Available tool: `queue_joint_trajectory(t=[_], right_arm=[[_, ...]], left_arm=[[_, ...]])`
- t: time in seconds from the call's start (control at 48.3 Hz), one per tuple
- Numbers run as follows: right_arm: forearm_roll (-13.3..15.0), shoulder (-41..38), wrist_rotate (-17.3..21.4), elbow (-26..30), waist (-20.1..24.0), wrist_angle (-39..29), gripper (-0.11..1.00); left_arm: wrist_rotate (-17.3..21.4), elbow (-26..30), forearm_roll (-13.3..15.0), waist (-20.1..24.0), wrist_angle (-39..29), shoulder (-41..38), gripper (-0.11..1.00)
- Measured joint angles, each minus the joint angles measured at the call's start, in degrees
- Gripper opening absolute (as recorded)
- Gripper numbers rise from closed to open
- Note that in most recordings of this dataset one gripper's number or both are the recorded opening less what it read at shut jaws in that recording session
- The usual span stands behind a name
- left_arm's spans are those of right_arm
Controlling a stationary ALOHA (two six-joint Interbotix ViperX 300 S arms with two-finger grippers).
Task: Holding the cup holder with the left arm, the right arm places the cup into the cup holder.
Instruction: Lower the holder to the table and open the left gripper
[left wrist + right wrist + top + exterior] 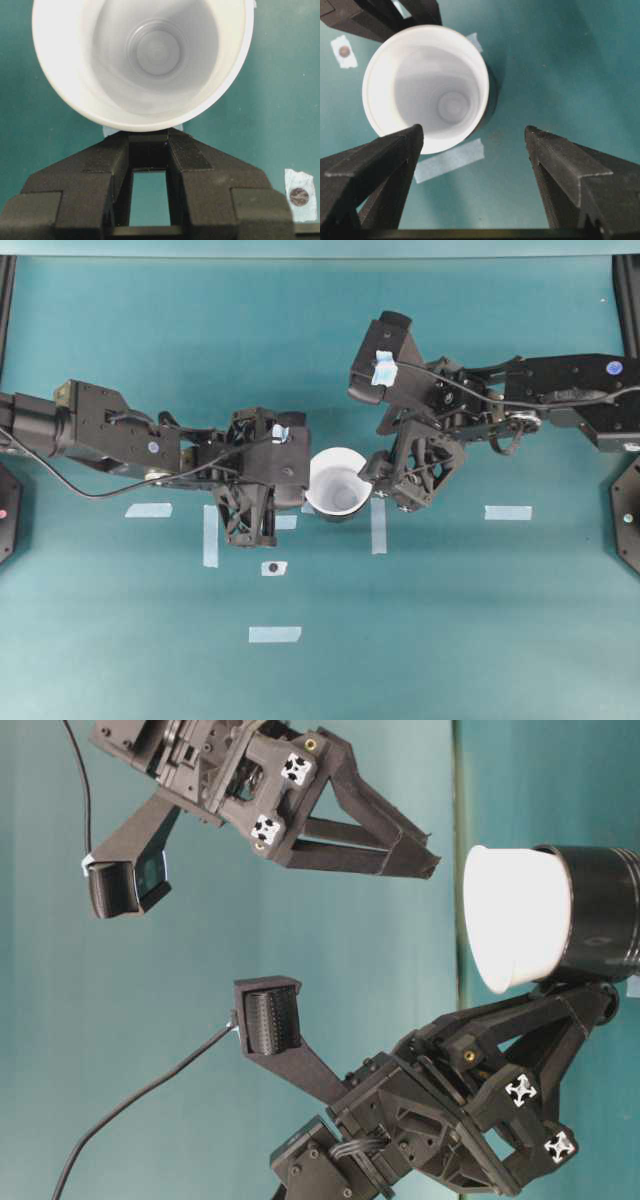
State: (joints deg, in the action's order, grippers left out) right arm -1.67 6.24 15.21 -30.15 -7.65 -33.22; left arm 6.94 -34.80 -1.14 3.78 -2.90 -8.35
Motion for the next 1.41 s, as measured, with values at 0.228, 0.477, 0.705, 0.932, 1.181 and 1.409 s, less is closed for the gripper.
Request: queue_joint_trajectory(t=[0.228,0.477,0.705,0.932,1.181,1.409], right_arm=[[-0.09,0.09,0.00,-0.53,0.00,1.41,0.89],[-0.18,0.09,0.00,-0.70,0.09,1.58,0.89],[-0.18,0.00,0.00,-0.88,0.09,1.67,0.89],[-0.26,0.09,0.00,-0.88,0.18,1.67,0.89],[-0.26,0.09,0.00,-0.88,0.18,1.67,0.89],[-0.26,0.09,0.00,-0.88,0.18,1.67,0.89]], left_arm=[[-0.09,0.00,0.00,0.09,0.09,0.00,0.24],[-0.09,0.00,0.09,0.00,0.09,-0.09,0.60],[-0.09,0.00,0.00,0.00,-0.09,-0.09,0.80],[-0.09,0.00,0.00,0.00,-0.09,-0.09,0.81],[-0.09,-0.09,0.00,0.00,-0.09,-0.09,0.82],[-0.09,-0.09,0.00,0.09,-0.09,-0.09,0.82]])
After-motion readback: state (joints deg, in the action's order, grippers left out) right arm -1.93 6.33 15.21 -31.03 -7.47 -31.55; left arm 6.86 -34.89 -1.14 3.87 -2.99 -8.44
